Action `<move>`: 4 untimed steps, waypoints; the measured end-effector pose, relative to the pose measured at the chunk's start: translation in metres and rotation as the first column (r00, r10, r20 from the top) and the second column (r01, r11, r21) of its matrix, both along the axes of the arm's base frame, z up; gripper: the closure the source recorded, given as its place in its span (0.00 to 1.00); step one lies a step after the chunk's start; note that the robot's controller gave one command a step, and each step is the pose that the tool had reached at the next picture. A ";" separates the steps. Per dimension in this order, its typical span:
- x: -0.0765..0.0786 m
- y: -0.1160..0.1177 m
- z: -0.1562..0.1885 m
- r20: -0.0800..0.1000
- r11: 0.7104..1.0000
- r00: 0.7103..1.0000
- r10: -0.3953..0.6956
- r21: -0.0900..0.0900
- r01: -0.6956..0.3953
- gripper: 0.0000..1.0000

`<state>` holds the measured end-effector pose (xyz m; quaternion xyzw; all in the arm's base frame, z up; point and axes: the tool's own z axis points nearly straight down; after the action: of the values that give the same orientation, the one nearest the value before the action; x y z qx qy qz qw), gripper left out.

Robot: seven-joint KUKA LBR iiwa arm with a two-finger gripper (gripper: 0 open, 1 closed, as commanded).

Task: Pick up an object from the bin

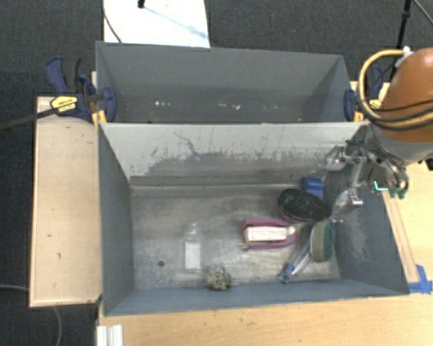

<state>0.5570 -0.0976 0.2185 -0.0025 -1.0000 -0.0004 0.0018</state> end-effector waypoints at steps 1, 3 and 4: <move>0.006 0.031 -0.124 0.039 0.883 0.882 0.470 -0.009 -0.470 0.00; -0.003 0.026 -0.134 0.012 0.882 0.882 0.472 -0.001 -0.472 0.00; -0.004 0.100 -0.145 0.008 0.783 0.783 0.622 -0.004 -0.622 0.00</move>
Offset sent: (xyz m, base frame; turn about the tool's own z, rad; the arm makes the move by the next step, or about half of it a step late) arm -0.0058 0.0236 -0.1356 -0.4895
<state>0.5533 0.0020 0.0732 0.3272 -0.9449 0.0007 -0.0025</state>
